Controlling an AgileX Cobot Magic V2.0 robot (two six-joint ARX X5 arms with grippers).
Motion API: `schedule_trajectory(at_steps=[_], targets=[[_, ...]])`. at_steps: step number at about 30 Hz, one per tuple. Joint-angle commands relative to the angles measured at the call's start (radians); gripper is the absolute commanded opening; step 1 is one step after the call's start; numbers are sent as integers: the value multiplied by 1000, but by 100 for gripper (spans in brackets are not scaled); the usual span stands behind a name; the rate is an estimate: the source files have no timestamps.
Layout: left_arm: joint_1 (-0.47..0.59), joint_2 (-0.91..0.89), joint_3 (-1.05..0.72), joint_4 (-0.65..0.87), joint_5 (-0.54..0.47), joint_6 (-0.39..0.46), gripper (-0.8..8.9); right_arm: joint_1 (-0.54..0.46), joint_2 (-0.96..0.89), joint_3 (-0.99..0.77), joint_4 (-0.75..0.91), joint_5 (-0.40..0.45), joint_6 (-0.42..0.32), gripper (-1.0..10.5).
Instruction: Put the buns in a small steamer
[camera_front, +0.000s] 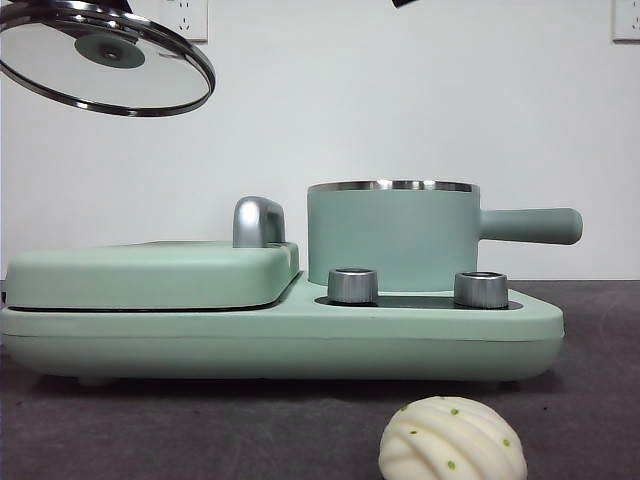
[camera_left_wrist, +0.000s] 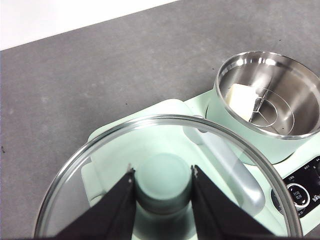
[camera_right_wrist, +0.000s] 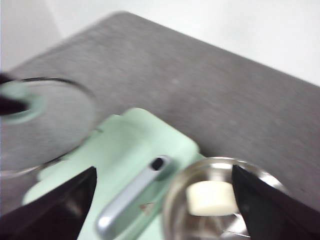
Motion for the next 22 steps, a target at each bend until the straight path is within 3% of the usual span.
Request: schedule_trajectory(at_steps=[1, 6, 11, 22], targets=[[-2, 0, 15, 31, 2, -8, 11, 42, -88, -144, 114, -4, -7, 429], [-2, 0, 15, 30, 2, -8, 11, 117, -246, -388, 203, -8, -4, 427], [-3, 0, 15, 30, 2, -8, 11, 198, -347, -542, 134, 1, 19, 427], [-3, 0, 15, 13, 2, -8, 11, 298, -324, -687, 29, 28, 38, 428]])
